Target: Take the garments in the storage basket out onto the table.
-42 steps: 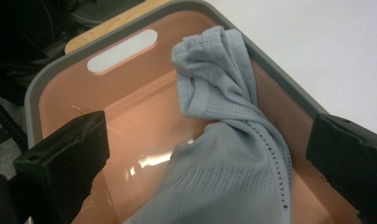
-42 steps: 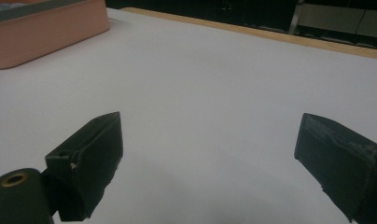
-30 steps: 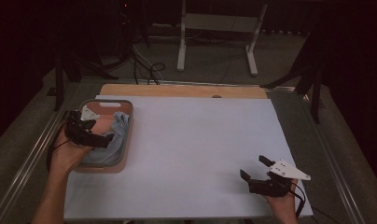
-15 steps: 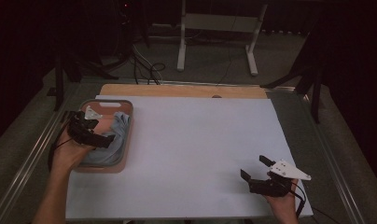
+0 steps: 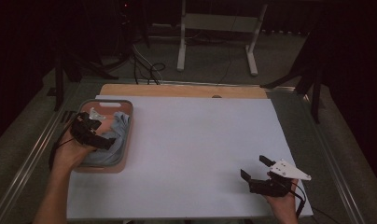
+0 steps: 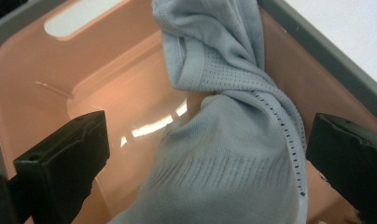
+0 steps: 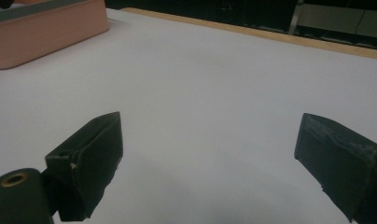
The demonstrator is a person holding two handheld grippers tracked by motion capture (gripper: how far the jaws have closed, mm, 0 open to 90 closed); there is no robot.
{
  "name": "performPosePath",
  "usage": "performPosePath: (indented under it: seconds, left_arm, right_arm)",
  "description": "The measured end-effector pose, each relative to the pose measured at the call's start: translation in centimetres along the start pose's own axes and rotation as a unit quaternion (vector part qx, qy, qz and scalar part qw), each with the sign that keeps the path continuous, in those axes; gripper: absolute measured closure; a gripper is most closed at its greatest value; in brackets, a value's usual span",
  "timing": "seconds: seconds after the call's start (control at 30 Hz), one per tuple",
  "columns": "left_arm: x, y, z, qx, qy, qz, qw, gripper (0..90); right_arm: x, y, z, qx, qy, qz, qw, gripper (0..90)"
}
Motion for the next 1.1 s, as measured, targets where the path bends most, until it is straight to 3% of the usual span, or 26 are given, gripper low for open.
performPosePath:
  seconds: [0.47,1.1]
  left_arm:
    - [0.1,1.2,-0.2,-0.031,-0.002,-0.012,0.9994,0.4]
    - [-0.1,2.2,-0.4,-0.044,-0.014,-0.025,0.9986,0.4]
  right_arm:
    - [0.0,0.0,0.0,0.000,0.001,0.000,1.0000,7.5]
    - [-0.1,0.1,0.0,-0.004,-0.010,0.000,0.9999,7.5]
Point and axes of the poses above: each handheld gripper's, and its own axes: y roughly forward along the jaws, z roughly out of its top, x roughly to its right, the point moved 2 cm from there along y, roughly forward along the jaws, and after that the axes turned 1 degree about -x, right-handed, at the moved point
